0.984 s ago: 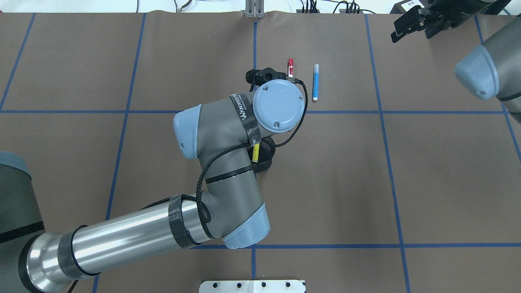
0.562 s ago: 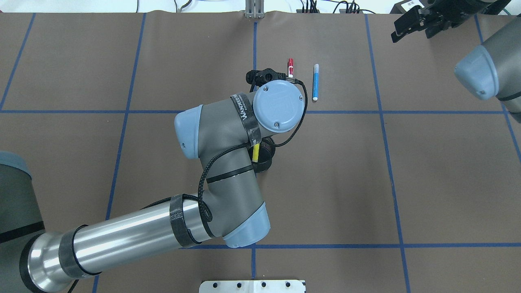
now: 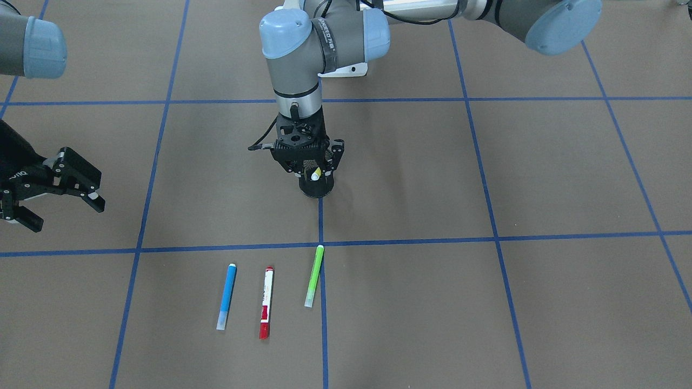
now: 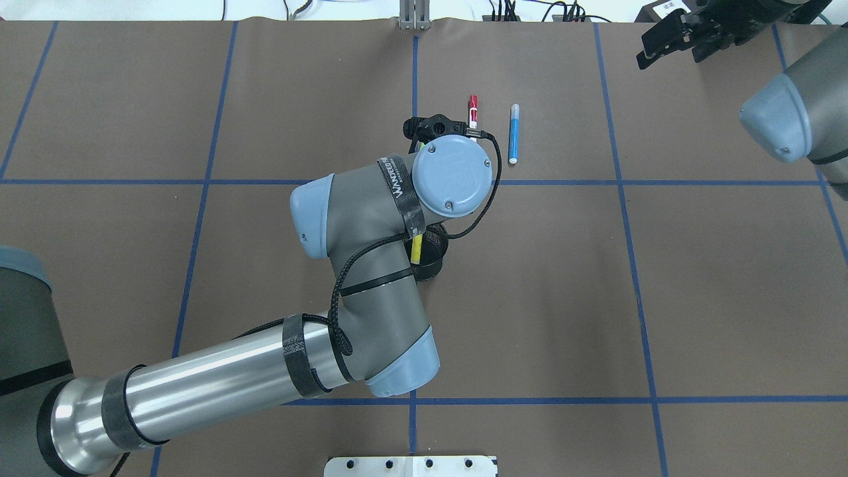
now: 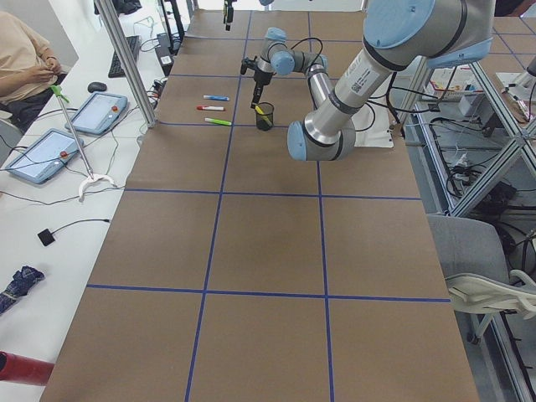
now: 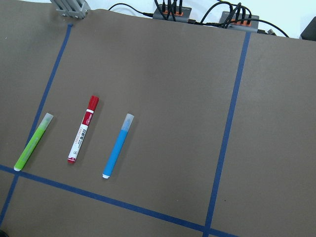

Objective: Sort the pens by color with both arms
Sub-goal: 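Lower the left gripper into the cup and grasp the yellow highlighter, then lift the yellow highlighter out of the cup with the left gripper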

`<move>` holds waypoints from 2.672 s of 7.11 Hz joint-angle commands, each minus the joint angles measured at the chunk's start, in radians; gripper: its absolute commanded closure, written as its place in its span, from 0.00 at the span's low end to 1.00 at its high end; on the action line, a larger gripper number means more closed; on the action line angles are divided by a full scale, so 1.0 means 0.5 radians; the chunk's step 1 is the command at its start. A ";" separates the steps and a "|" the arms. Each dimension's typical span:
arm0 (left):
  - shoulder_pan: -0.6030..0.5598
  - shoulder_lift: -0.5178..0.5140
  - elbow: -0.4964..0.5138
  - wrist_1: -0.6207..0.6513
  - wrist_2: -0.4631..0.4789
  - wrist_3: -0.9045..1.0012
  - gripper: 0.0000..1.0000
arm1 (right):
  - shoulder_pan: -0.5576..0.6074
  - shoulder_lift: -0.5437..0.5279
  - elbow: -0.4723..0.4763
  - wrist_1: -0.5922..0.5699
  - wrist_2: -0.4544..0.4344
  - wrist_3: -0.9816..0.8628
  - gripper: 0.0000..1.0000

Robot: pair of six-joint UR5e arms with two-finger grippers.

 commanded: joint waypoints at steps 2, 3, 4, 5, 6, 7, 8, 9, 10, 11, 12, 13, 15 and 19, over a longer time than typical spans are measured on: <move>0.000 0.004 0.004 -0.007 -0.003 0.000 0.63 | 0.000 0.000 -0.004 0.000 0.000 0.000 0.00; 0.000 0.007 0.001 -0.010 -0.003 0.000 0.76 | 0.000 0.000 -0.004 0.000 0.000 0.000 0.00; 0.000 0.007 -0.005 -0.007 -0.003 0.000 0.89 | 0.000 0.003 -0.004 0.000 0.000 0.000 0.00; 0.000 0.007 -0.011 -0.007 -0.003 0.000 1.00 | 0.000 0.003 -0.004 0.003 0.000 0.000 0.00; -0.003 0.007 -0.035 -0.001 -0.003 0.000 1.00 | 0.000 0.006 -0.007 0.006 0.000 0.000 0.00; -0.003 0.011 -0.078 0.006 -0.003 0.000 1.00 | 0.000 0.006 -0.007 0.006 0.000 0.000 0.00; -0.006 0.011 -0.167 0.018 -0.003 0.000 1.00 | -0.003 0.006 -0.007 0.006 0.000 0.000 0.00; -0.015 0.017 -0.268 0.021 0.000 0.003 1.00 | -0.003 0.009 -0.007 0.006 0.000 0.003 0.00; -0.021 0.017 -0.369 0.024 0.006 0.003 1.00 | -0.003 0.009 -0.007 0.006 0.000 0.003 0.00; -0.049 0.020 -0.489 0.021 0.009 0.015 1.00 | -0.003 0.006 -0.007 0.006 -0.003 0.003 0.00; -0.076 0.050 -0.614 0.015 0.021 0.024 1.00 | -0.003 0.006 -0.010 0.006 -0.033 0.003 0.00; -0.134 0.063 -0.704 0.006 0.025 0.028 1.00 | -0.003 0.003 -0.010 0.009 -0.040 0.003 0.00; -0.187 0.120 -0.732 -0.274 0.137 0.022 1.00 | -0.006 0.003 -0.016 0.009 -0.043 -0.006 0.00; -0.374 0.222 -0.381 -1.179 0.432 0.025 1.00 | -0.006 -0.015 -0.016 0.006 -0.043 -0.006 0.00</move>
